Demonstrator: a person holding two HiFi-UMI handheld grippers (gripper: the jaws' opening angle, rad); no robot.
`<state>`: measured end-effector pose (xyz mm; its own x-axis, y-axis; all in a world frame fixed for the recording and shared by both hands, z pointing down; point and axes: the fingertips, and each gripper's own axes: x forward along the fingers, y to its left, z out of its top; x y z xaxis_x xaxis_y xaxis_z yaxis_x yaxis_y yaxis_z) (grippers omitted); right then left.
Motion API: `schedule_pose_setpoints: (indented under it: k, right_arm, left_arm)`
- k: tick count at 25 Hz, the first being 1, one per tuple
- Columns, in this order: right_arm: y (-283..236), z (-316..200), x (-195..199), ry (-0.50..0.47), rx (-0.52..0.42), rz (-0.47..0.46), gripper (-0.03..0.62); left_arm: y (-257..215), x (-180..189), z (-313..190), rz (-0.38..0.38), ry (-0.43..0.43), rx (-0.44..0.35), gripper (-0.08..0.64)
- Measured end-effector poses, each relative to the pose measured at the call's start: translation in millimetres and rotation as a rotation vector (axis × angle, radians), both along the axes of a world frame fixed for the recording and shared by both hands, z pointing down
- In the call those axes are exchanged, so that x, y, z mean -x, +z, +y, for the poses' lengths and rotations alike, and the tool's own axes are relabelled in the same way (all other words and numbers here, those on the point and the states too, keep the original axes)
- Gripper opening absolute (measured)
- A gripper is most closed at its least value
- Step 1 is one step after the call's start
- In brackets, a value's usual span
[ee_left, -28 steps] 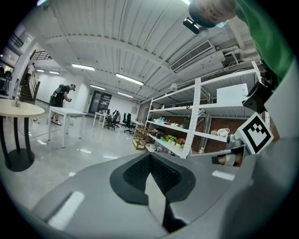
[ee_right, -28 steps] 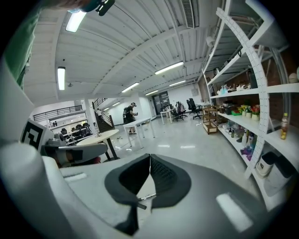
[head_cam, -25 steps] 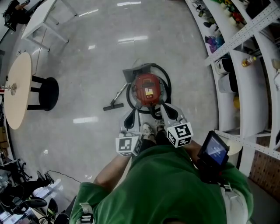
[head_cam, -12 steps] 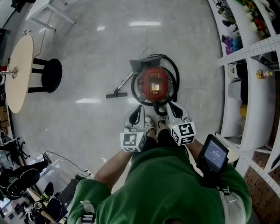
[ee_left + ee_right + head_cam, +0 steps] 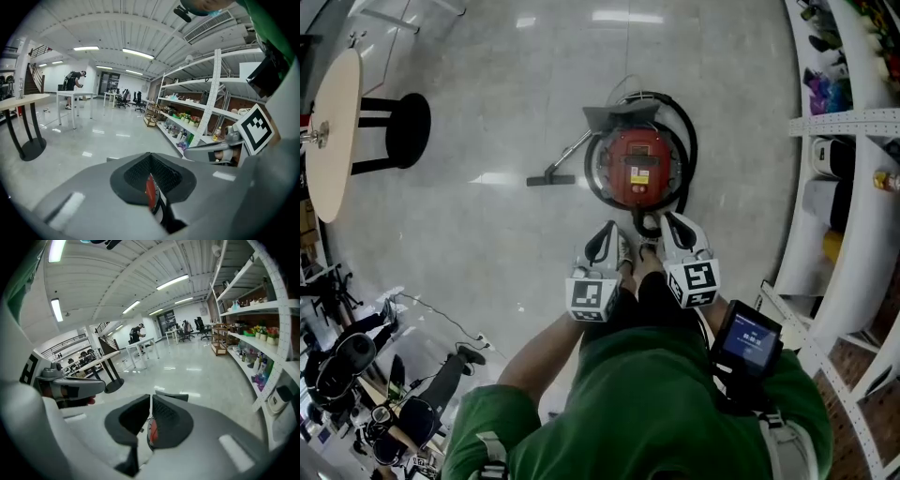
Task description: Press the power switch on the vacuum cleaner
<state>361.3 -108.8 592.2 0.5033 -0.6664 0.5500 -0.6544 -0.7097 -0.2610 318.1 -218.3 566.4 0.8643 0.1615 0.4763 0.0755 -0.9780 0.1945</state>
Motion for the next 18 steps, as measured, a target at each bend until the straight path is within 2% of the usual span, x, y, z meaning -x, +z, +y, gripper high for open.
schedule_pose_setpoints:
  k: [18]
  right_arm:
    - [137.7,-11.4,-20.8,-0.104,0.112,-0.103,0.012]
  left_arm:
    - [141.2,-21.3,-1.3,-0.193,0.007,-0.013,0.006]
